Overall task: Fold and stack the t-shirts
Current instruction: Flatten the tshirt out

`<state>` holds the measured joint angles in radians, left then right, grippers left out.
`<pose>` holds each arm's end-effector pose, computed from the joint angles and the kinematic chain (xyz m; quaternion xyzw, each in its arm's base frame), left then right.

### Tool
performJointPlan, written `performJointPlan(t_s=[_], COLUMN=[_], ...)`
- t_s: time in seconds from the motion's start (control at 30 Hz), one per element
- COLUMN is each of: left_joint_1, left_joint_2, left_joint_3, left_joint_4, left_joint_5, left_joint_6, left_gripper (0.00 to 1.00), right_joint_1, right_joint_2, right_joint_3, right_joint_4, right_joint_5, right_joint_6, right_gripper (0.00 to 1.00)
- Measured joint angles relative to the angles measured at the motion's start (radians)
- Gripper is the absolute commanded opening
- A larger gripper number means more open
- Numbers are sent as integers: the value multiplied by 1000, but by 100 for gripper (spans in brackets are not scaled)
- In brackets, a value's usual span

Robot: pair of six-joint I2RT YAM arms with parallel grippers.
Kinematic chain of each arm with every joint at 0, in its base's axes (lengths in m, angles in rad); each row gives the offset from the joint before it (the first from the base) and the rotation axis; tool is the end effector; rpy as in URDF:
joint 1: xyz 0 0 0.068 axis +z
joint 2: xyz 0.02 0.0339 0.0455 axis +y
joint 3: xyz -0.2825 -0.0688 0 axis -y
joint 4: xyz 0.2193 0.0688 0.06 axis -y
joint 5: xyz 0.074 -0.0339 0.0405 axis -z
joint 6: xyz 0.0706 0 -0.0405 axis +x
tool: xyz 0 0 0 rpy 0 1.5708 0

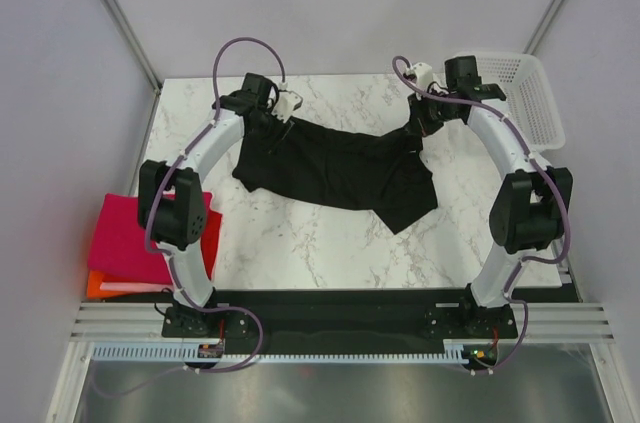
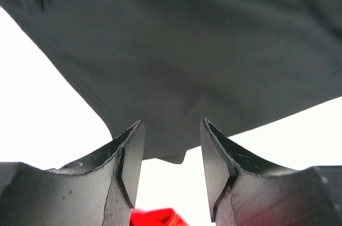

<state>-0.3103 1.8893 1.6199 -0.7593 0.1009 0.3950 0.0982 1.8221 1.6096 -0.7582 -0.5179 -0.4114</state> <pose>0.3885 -0.1320 0.2577 0.3450 0.8984 -0.0372 0.2692 0.3884 0.0734 0.2878 -0.3060 0.8746 0.1971 0.3204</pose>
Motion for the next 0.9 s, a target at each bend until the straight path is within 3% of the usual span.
performJointPlan(t_s=[0.2,0.47,0.57,0.73,0.9], left_joint_1=[63,169,197,203,201], left_joint_2=[-24,-20,38,256,399], left_joint_3=[-109,-105,16,391,557], left_joint_4=[3,3,-17,-23,-31], left_joint_5=[-46,-77,-77,-85,-82], left_joint_6=[22,29,44,85,125], left_gripper=[53,53,54,53,45], right_joint_1=[0,0,0,0,-2], right_joint_2=[-8,37,68,117,132], right_joint_3=[142,325,365,373,373], right_joint_4=[36,57,68,67,66], right_joint_5=[2,43,64,93,109], right_joint_6=[24,51,60,77,87], right_gripper=[0,0,0,0,0])
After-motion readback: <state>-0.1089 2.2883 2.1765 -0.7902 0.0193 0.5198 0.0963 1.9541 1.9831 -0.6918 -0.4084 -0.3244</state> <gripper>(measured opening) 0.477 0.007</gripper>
